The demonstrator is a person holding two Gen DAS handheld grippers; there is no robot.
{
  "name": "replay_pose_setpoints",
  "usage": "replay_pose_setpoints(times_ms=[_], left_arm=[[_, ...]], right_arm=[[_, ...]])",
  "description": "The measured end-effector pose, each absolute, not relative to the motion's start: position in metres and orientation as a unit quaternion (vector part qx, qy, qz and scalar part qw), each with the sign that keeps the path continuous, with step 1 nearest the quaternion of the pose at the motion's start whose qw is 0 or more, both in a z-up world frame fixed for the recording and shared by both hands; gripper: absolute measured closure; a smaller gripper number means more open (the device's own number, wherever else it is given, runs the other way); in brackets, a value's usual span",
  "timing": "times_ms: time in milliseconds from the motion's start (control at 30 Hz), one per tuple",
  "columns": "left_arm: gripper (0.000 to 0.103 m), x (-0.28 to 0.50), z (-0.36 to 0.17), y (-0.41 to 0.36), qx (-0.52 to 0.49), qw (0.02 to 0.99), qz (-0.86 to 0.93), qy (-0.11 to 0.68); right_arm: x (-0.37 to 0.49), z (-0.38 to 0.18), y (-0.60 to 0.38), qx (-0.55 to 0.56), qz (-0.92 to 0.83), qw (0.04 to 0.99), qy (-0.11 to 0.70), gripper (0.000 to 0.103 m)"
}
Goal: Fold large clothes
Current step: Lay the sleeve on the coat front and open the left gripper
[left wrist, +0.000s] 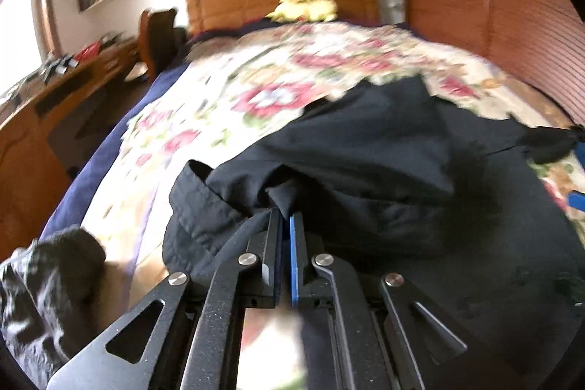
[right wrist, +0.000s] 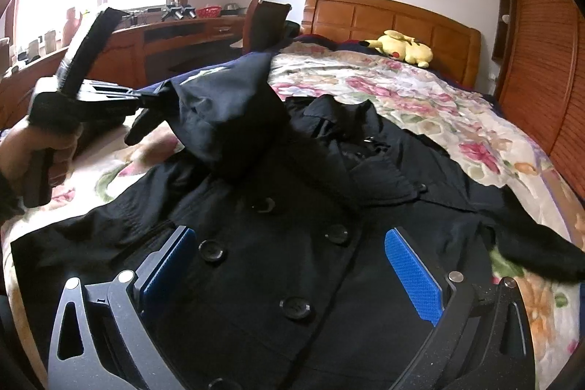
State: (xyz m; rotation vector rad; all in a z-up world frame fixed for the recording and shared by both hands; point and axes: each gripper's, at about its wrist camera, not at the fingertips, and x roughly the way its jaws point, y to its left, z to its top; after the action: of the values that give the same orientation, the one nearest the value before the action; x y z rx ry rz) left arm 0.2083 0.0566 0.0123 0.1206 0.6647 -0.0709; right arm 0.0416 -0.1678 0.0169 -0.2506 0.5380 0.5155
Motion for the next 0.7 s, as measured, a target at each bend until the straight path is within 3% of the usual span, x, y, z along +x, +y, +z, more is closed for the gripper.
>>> replay_pose_setpoints(times_ms=[433,567,700], left_arm=[[0.099,0.168,0.023,-0.032,0.125,0.949,-0.083,0.276],[0.099,0.148,0.025,-0.032,0.094,0.953,-0.093,0.273],[0.084,0.127,0.025,-0.024,0.077,0.956,-0.088,0.270]], right_arm=[[0.030,0.024,-0.199,-0.094,0.218,0.937,0.256,0.002],[0.029,0.024,-0.198,-0.090,0.218,0.937,0.257,0.004],[0.031,0.025,-0.199,-0.088,0.222,0.936,0.258,0.005]])
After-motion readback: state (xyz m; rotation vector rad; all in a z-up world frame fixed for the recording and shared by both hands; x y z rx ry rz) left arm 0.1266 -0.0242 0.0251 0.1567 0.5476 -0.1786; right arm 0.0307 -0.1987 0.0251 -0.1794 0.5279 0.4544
